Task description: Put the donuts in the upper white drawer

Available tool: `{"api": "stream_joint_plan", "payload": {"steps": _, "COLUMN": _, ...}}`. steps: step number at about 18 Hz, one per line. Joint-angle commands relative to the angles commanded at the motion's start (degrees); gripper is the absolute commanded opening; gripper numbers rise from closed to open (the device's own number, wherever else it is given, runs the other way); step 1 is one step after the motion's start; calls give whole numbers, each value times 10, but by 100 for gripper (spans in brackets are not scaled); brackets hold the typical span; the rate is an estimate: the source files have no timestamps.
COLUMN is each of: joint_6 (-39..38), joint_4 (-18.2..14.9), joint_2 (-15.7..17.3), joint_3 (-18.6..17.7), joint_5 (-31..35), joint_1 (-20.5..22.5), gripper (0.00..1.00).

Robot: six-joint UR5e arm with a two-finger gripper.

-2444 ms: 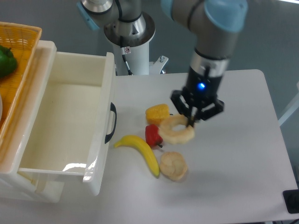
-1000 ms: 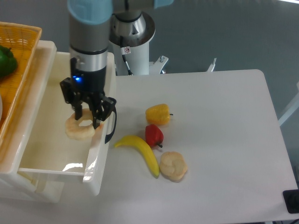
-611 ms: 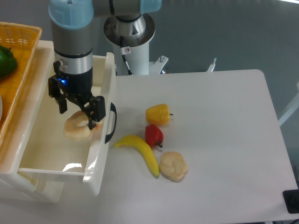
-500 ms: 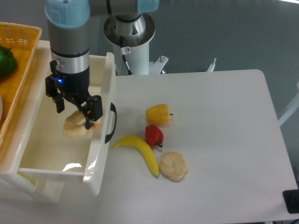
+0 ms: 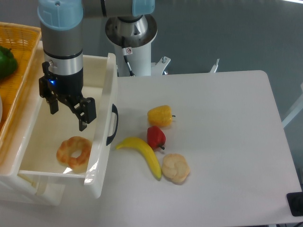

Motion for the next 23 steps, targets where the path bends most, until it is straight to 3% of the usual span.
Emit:
{"api": "stream_joint_plan", "payload": {"steps": 2, "joint_6": 1, "joint_4": 1, "joint_2": 3, "joint_3": 2, "joint_5": 29, "joint_1": 22, "gripper": 100}}
{"api": "stream_joint_plan", "payload": {"steps": 12, "joint_6": 3, "joint_4": -12, "joint_2": 4, "joint_3": 17, "joint_5": 36, "joint_1": 161, "gripper": 100}}
{"api": "stream_joint_plan", "payload": {"steps": 17, "joint_6": 10, "joint_4": -12, "joint_2": -23, "joint_3": 18, "joint_5": 35, "joint_1": 239, "gripper": 100}}
{"api": "stream_joint_plan", "payload": {"steps": 23, "joint_6": 188, "joint_4": -11, "joint_2": -75, "joint_3": 18, "joint_5": 36, "joint_1": 313, "gripper": 100}}
